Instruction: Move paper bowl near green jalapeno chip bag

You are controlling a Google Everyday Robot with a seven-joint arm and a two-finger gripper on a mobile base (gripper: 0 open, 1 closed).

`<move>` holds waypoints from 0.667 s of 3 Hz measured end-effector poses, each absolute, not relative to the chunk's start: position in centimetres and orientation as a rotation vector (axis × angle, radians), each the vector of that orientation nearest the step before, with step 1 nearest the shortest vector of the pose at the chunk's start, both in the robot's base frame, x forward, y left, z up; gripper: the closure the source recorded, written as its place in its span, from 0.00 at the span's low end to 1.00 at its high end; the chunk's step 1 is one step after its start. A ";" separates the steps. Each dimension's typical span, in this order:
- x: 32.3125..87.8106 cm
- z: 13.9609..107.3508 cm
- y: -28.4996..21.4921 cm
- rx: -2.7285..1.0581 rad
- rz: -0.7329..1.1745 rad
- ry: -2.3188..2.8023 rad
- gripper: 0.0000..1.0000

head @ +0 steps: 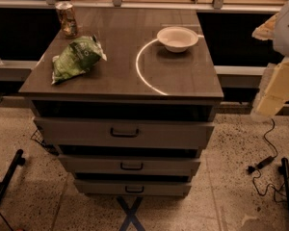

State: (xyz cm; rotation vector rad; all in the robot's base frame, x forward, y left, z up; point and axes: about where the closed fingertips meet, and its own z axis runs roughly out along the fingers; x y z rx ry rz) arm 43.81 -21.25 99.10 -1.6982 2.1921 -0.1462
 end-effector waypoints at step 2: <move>45.8 98.9 -20.7 -1.691 -0.164 2.155 0.00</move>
Offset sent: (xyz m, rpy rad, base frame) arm 0.0700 0.0184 -0.0131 0.0257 -0.1082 0.0400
